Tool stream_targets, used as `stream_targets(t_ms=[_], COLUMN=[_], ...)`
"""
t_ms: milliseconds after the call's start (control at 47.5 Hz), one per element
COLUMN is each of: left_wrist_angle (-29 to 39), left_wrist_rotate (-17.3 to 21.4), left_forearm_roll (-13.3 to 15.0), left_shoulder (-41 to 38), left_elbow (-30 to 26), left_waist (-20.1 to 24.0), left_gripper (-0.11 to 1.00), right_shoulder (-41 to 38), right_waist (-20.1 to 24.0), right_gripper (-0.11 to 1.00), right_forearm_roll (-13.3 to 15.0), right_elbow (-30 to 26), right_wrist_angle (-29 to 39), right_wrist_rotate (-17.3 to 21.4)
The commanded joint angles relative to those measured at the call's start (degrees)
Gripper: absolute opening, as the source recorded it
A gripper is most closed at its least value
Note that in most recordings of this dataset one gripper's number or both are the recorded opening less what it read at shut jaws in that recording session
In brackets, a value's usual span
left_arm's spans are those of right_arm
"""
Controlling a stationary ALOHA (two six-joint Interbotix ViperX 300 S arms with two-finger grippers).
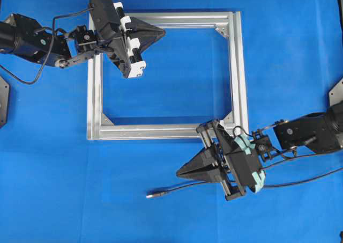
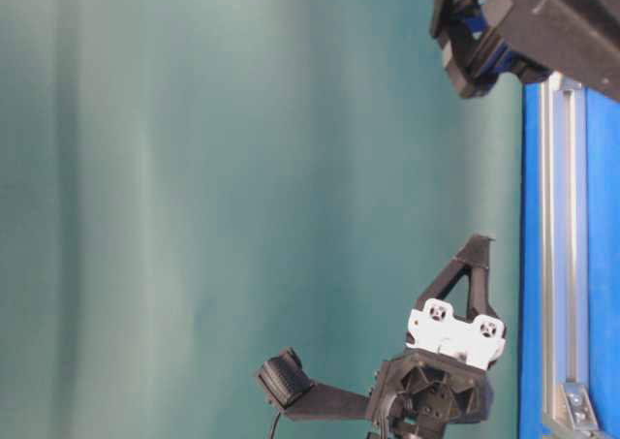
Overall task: Insert the wire through the string loop located on the right side.
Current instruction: 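Open the right gripper and lower it toward the black USB cable plug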
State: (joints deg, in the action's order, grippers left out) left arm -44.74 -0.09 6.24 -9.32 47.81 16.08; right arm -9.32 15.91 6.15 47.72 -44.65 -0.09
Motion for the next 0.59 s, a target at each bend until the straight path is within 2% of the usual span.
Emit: stream_targets(t_ms=[0,105,337,484,569], left_wrist_angle=[0.88,1.05,1.14,1.14,1.05], left_wrist_rotate=[0.62,0.62,0.62,0.53,0.53], left_forearm_roll=[-1.23,-1.23,-1.23,-1.23,-1.23], left_shoulder=[2.9,2.9,2.81,2.81,2.81], left_elbow=[-0.26,-0.26,-0.7,-0.79,-0.79], left_waist=[-0.35,-0.35,-0.35,-0.35,-0.35], left_gripper=[0.0,0.0,0.0,0.0,0.0], right_shoulder=[2.29,2.9,3.08,3.16,3.16], right_waist=[0.79,1.23,1.23,1.76,2.29], right_gripper=[0.0,-0.05,-0.05,-0.05,0.0], right_forearm_roll=[0.0,0.09,0.0,0.09,0.0], right_elbow=[-0.97,-1.14,-1.23,-1.23,-1.41], right_wrist_angle=[-0.09,2.29,3.69,3.69,3.69], right_wrist_rotate=[0.35,0.88,3.25,4.39,4.75])
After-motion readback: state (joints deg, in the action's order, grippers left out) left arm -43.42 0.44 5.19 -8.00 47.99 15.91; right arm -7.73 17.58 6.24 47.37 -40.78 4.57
